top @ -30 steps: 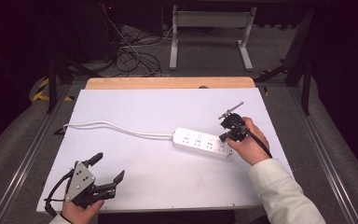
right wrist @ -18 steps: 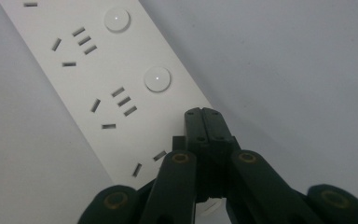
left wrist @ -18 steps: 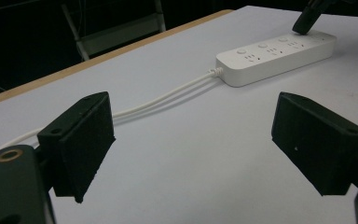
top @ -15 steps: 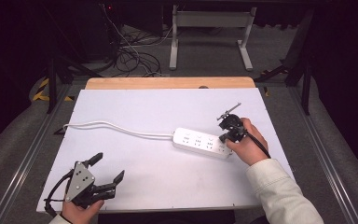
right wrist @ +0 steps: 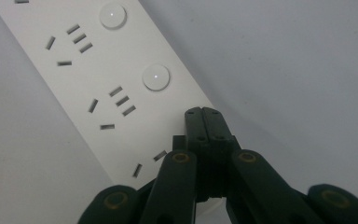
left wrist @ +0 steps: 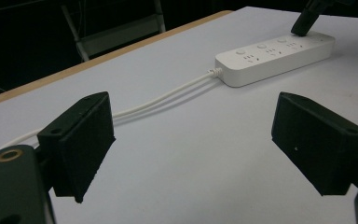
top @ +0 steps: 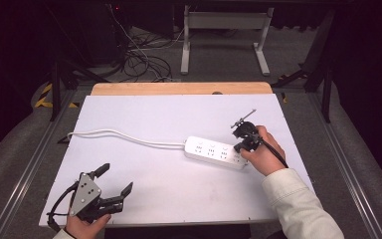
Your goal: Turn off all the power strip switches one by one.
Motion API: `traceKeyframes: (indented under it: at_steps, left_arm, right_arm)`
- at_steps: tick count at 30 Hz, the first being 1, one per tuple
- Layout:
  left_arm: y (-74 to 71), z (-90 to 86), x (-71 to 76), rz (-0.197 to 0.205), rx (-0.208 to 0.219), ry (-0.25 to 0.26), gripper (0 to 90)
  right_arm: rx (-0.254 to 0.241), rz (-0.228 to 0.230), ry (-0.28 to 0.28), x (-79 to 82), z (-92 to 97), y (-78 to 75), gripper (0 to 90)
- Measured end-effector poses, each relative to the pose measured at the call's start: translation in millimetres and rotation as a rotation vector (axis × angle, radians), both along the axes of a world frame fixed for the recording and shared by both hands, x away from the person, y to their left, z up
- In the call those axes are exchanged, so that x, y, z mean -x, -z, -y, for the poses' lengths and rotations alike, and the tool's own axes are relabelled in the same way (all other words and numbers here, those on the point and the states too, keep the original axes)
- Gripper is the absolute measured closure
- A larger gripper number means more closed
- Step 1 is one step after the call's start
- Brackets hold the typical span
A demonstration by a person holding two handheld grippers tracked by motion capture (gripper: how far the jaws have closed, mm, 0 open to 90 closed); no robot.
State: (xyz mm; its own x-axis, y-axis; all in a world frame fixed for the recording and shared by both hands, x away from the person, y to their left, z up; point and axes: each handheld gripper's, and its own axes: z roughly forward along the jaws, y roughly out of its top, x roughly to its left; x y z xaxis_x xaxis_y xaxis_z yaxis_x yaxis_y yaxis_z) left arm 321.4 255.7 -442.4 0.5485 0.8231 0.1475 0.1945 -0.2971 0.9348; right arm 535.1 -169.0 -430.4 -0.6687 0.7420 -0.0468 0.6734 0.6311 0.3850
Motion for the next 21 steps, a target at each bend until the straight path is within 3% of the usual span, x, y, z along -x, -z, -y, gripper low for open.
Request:
traceKeyframes:
  at_steps: [2, 4, 6, 7, 8, 9, 13, 17, 21]
  left_arm:
    - [0.1, -0.4, -0.8, -0.005, -0.002, -0.002, 13.6]
    - [0.1, -0.5, -1.0, -0.003, -0.003, -0.002, 13.6]
    - [0.0, -0.3, -1.0, -0.003, -0.004, -0.004, 13.6]
    - [-0.1, -0.3, -1.0, -0.002, -0.004, -0.004, 13.6]
    - [0.0, 0.0, -1.3, -0.004, -0.002, -0.006, 13.6]
    - [0.0, 0.0, -1.3, -0.004, -0.002, -0.006, 13.6]
    - [0.3, 0.1, -1.2, -0.004, -0.002, -0.005, 13.6]
    - [0.2, 0.0, -0.8, -0.003, -0.004, -0.004, 13.5]
    - [0.0, 0.1, -0.9, -0.003, -0.004, -0.003, 13.5]
  right_arm:
    - [0.009, 0.009, -0.009, 1.1, -1.5, -0.5, 90.0]
    - [-0.056, 0.009, -0.033, 2.4, -1.3, -4.0, 90.0]
    - [-0.084, 0.064, -0.05, 6.3, -3.6, -10.2, 90.0]
    - [-0.084, 0.064, -0.05, 6.3, -3.6, -10.2, 90.0]
    - [-0.147, 0.1, -0.059, 8.9, -4.2, -18.7, 90.0]
    - [-0.169, 0.108, -0.063, 9.8, -4.6, -21.6, 90.0]
    - [-0.166, 0.147, -0.071, 10.8, -4.8, -23.3, 90.0]
    - [-0.201, 0.168, -0.084, 11.6, -6.0, -23.9, 90.0]
    - [-0.179, 0.16, -0.11, 9.5, -12.9, -18.4, 90.0]
